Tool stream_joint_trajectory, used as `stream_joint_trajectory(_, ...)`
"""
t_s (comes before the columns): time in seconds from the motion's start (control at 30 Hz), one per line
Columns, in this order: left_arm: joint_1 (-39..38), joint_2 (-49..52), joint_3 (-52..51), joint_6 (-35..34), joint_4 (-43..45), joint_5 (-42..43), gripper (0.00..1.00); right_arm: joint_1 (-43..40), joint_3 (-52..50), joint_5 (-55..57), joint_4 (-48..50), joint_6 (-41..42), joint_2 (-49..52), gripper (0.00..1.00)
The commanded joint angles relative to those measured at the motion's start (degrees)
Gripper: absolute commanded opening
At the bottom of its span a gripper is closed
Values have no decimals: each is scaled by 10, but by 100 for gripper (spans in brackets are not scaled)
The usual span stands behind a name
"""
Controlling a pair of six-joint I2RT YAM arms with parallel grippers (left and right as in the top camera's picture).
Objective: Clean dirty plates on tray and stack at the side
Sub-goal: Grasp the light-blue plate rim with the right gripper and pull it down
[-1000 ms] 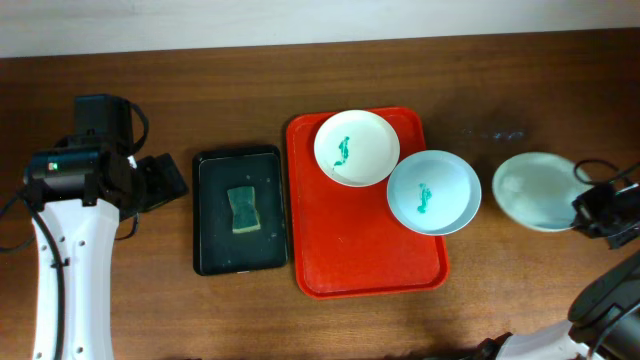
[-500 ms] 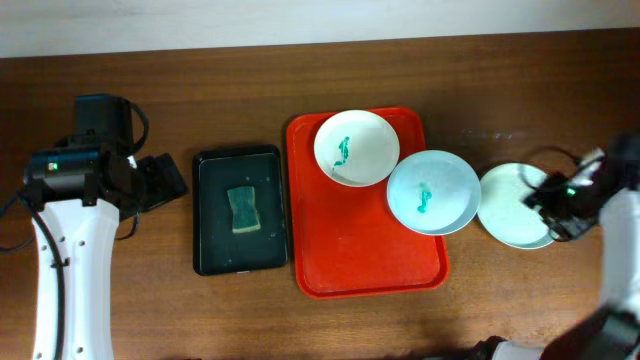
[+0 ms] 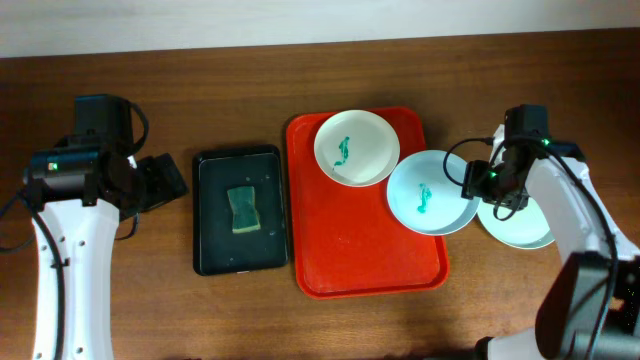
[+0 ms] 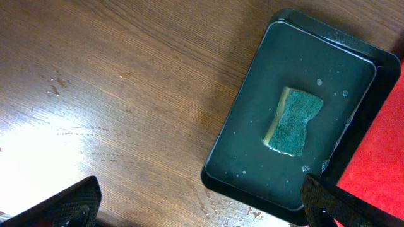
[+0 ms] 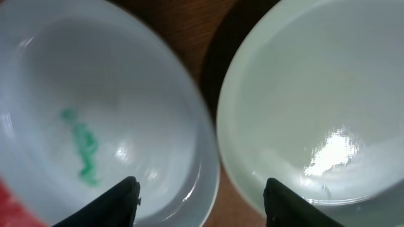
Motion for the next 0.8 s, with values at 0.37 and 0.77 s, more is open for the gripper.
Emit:
stream_joint_trajectory(0.37, 2, -4, 6, 3, 0, -8, 99, -7, 1, -37, -73, -4, 39, 4)
stream_joint_trajectory(0.77, 2, -4, 6, 3, 0, -8, 99, 164, -22, -103, -124, 95, -36, 4)
